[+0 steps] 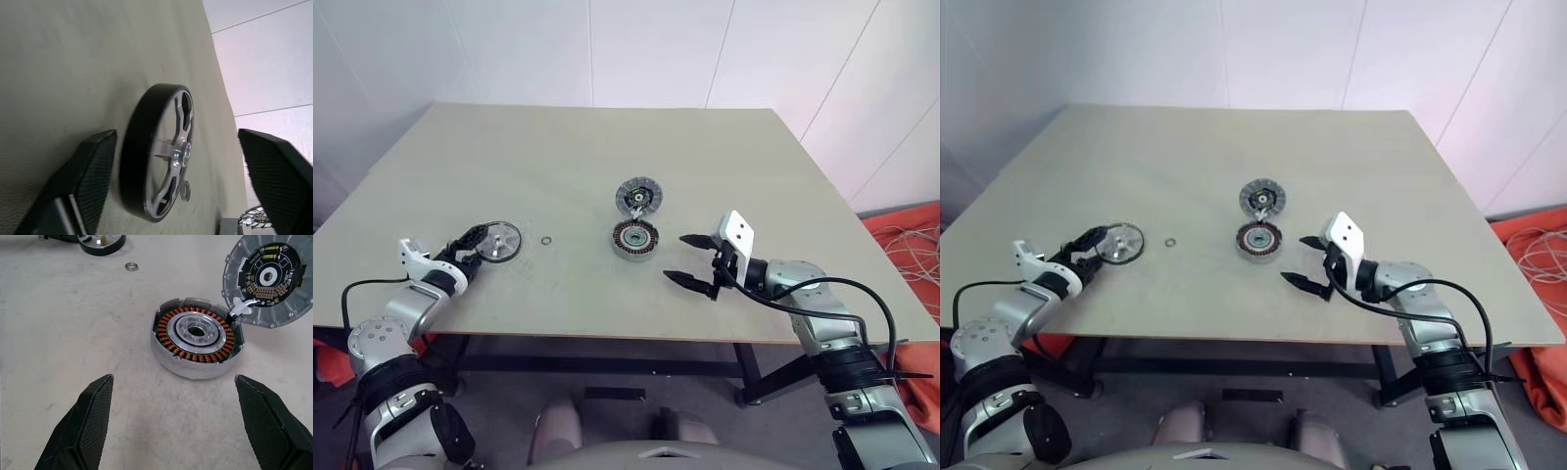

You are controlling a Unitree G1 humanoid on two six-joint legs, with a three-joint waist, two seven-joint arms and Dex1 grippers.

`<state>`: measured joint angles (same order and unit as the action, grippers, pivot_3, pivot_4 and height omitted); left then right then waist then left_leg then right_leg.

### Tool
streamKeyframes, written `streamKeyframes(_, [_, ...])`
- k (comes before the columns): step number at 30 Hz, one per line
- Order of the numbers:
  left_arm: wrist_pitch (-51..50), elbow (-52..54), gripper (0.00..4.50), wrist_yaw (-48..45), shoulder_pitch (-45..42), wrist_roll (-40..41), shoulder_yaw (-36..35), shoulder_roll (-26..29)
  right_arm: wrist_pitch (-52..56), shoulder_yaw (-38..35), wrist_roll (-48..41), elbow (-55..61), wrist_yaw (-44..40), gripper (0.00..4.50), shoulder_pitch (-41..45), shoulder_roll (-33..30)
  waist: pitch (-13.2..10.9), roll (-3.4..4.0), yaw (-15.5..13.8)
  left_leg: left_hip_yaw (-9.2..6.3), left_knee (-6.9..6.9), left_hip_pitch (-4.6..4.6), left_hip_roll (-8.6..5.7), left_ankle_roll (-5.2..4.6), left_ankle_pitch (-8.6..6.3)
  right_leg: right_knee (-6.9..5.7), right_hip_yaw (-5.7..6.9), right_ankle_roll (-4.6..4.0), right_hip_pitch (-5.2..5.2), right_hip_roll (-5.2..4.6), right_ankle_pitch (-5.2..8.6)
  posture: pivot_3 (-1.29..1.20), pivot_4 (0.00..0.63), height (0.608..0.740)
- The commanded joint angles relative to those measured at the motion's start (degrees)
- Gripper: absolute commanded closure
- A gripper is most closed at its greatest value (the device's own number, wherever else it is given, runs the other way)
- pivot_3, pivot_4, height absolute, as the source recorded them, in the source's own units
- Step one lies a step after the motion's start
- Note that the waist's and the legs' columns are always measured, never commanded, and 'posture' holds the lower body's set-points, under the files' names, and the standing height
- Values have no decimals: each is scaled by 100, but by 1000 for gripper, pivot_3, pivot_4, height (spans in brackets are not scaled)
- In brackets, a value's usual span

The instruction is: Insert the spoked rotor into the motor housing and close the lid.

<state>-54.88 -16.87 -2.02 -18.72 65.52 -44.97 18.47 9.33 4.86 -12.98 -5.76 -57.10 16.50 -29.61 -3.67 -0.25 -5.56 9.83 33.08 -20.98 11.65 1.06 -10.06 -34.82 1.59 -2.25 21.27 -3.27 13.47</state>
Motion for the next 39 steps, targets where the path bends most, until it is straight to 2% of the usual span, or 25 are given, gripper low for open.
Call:
streamKeyframes(1, [-316, 423, 101, 253, 185, 426, -101, 55, -117, -51, -46, 64, 12, 0, 100, 7, 0, 0, 9, 0, 0, 0, 0, 0, 0, 0, 0, 0, 1, 0, 0, 0, 0, 740])
streamKeyframes(6, [-507, 965, 101, 661, 706, 731, -59, -96, -125, -84, -67, 74, 12, 0, 109, 5, 0, 0, 9, 1, 0, 1, 0, -2, -2, 0, -2, 0, 0, 0, 0, 0, 0, 740])
streamKeyframes(12, [-666, 1673, 101, 793, 1156, 819, 243, 197, -40, -104, -110, 100, -2, 0, 234, 3, 0, 1, 11, 1, 0, 9, 2, -3, -2, 0, -3, 27, -3, 0, 16, 0, 0, 740])
streamKeyframes(16, [-969, 2008, 101, 309, 1503, 403, 767, 937, -24, -61, -81, 125, 34, 0, 425, 54, 1, 0, 27, -1, 0, 11, 8, -2, -2, -1, -5, 36, 0, 7, 21, 0, 0, 740])
streamKeyframes(18, [-1296, 2255, 101, -20, 1668, 554, 996, 1257, 74, 23, 46, 138, 106, 0, 559, 41, 0, 1, 20, -2, -1, 10, 10, -1, -2, -3, -6, 37, 3, 8, 22, 0, 0, 740])
streamKeyframes(22, [-1328, 2945, 101, -1345, 2162, -121, 1933, 2440, 450, 286, 371, 117, 226, 0, 906, -27, -1, -4, 14, -2, -2, 4, 8, -1, -2, -3, -8, 36, 8, 7, 21, 0, 0, 740])
streamKeyframes(24, [-850, 3072, 101, -2004, 2241, -763, 2401, 3022, 724, 520, 501, 187, 109, 0, 1122, -97, -3, 1, -7, -4, -4, 7, 6, -1, -2, -2, -8, 37, 6, 6, 22, 0, 0, 740])
streamKeyframes(25, [-194, 3117, 101, -2429, 2191, -1293, 2647, 3248, 795, 662, 608, 201, 49, 0, 1259, -122, -3, 1, -6, -4, -4, 9, 6, -1, -2, -4, -8, 38, 6, 5, 23, 0, 0, 740])
streamKeyframes(28, [1192, 2957, 101, -3328, 1870, -2289, 3091, 3525, 1281, 1137, 696, 260, -470, 0, 1651, -272, -6, 1, -8, -27, -6, 7, 10, 2, 0, -3, -9, 41, 8, 6, 24, 0, 0, 740])
streamKeyframes(31, [2280, 2561, 101, -3771, 1420, -2941, 3267, 3343, 1416, 1805, 1228, 236, -930, 0, 2103, -564, -6, 3, -4, -31, -5, 11, 7, 4, 2, -4, -10, 40, -1, 3, 23, 0, 0, 740])
streamKeyframes(34, [3171, 2158, 101, -4270, 1170, -3374, 3390, 3147, 1344, 2135, 1427, -63, -1241, 0, 2575, -498, -5, 6, 22, -29, -4, 10, 8, 6, 2, -9, -10, 3, 3, 4, 2, 0, 0, 740])
streamKeyframes(39, [3978, 1897, 101, -5120, 1010, -3569, 3416, 2942, 242, 2761, 2219, -970, -1463, 0, 3166, -431, -4, 3, 22, -6, -2, -17, 9, 26, 14, -29, -14, -8, 47, 5, 1, 0, 0, 740])
